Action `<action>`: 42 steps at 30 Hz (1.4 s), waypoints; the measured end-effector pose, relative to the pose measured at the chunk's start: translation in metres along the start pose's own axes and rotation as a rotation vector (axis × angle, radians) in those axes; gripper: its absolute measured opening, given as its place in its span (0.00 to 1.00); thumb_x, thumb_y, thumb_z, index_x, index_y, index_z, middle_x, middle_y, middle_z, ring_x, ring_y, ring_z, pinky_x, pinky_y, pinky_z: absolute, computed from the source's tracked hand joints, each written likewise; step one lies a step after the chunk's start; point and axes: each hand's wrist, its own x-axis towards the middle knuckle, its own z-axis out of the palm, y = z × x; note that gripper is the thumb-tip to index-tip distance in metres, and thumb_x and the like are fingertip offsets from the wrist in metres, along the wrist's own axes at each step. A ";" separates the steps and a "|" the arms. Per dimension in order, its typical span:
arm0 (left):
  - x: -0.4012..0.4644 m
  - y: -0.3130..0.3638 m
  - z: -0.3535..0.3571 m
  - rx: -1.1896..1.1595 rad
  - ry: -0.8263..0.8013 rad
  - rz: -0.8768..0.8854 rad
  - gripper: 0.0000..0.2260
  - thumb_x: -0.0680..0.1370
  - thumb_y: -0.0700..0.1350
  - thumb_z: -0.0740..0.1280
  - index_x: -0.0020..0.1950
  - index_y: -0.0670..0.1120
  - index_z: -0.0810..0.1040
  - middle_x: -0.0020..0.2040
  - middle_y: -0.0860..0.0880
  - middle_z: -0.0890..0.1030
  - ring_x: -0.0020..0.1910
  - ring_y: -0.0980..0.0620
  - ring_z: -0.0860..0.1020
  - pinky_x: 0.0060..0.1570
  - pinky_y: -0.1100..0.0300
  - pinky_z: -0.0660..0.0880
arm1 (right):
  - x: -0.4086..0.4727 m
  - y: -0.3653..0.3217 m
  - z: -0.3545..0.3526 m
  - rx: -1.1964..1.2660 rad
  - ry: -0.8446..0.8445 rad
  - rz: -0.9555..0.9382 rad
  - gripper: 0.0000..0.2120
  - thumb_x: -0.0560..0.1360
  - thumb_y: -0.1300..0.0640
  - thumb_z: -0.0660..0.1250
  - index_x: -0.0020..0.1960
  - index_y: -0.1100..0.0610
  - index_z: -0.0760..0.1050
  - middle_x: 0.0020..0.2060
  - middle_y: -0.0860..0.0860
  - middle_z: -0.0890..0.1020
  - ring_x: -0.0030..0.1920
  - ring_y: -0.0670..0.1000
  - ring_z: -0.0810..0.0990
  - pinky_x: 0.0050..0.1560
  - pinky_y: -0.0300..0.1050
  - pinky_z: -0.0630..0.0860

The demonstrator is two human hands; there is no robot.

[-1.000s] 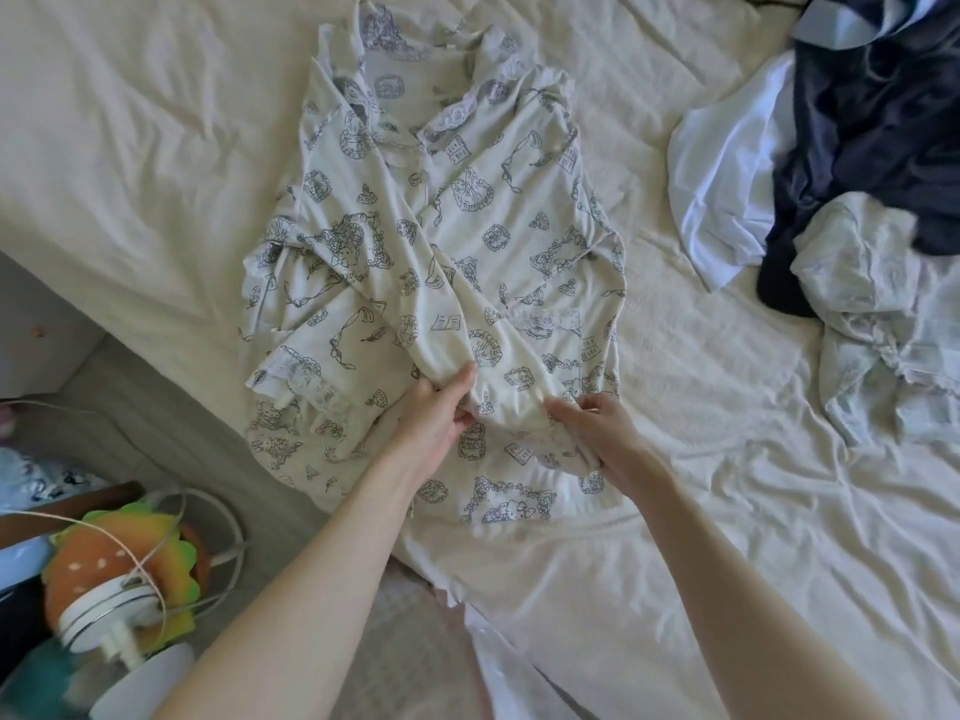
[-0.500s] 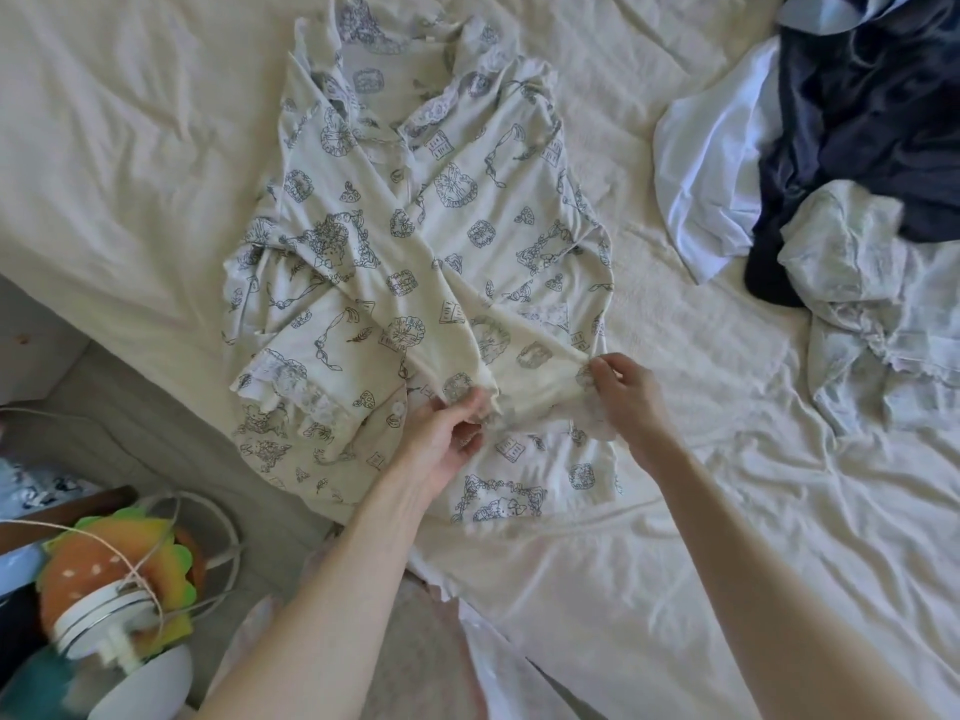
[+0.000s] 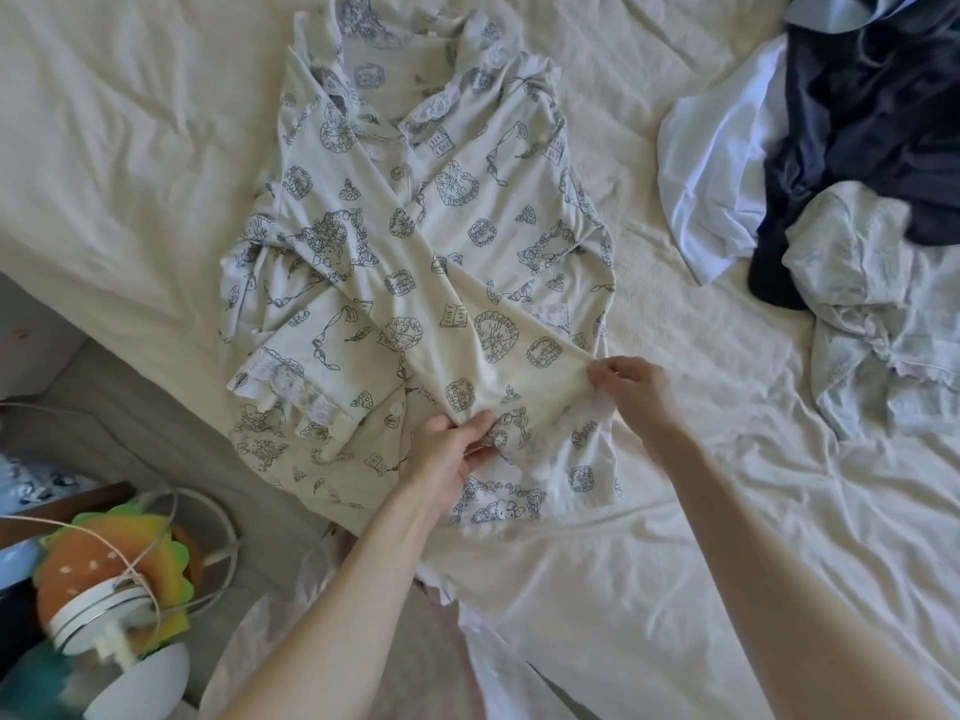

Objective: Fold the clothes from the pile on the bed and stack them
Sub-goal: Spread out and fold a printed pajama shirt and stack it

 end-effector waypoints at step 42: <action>-0.014 -0.001 -0.006 -0.164 -0.086 0.080 0.06 0.69 0.42 0.68 0.37 0.40 0.75 0.35 0.46 0.77 0.39 0.49 0.76 0.51 0.52 0.76 | -0.010 -0.007 0.008 0.084 -0.110 -0.055 0.23 0.77 0.51 0.66 0.42 0.74 0.74 0.32 0.60 0.69 0.36 0.53 0.66 0.38 0.46 0.60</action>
